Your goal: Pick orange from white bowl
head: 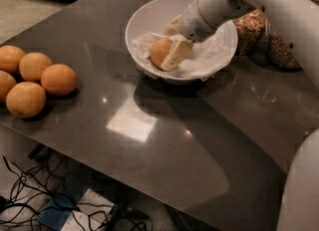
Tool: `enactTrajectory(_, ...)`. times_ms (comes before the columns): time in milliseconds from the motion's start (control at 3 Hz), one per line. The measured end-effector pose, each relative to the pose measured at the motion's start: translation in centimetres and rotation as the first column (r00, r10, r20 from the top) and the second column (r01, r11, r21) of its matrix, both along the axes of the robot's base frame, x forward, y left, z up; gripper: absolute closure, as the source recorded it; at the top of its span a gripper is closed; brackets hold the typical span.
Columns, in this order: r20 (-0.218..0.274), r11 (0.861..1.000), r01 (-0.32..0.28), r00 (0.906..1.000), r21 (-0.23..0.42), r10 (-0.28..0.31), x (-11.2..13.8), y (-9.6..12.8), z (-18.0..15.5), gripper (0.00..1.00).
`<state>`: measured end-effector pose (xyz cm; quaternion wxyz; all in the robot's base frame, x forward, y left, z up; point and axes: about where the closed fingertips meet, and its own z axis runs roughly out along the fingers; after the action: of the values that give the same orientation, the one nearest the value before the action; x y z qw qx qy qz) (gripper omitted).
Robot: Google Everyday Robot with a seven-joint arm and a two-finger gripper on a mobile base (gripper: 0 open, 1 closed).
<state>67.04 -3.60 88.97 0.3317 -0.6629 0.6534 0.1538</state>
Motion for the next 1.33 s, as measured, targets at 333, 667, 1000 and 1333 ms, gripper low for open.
enactTrajectory(333,-0.047,0.999,-0.011,0.9988,-0.030,0.010,0.3,0.5,-2.1,0.27)
enactTrajectory(667,-0.072,0.999,-0.010,0.9974,-0.043,0.007,0.6,0.6,-3.3,0.27)
enactTrajectory(1000,-0.075,0.999,-0.010,0.9972,-0.045,0.007,0.6,0.6,-3.4,0.41)
enactTrajectory(1333,-0.075,0.999,-0.010,0.9971,-0.045,0.007,0.6,0.6,-3.4,0.64)
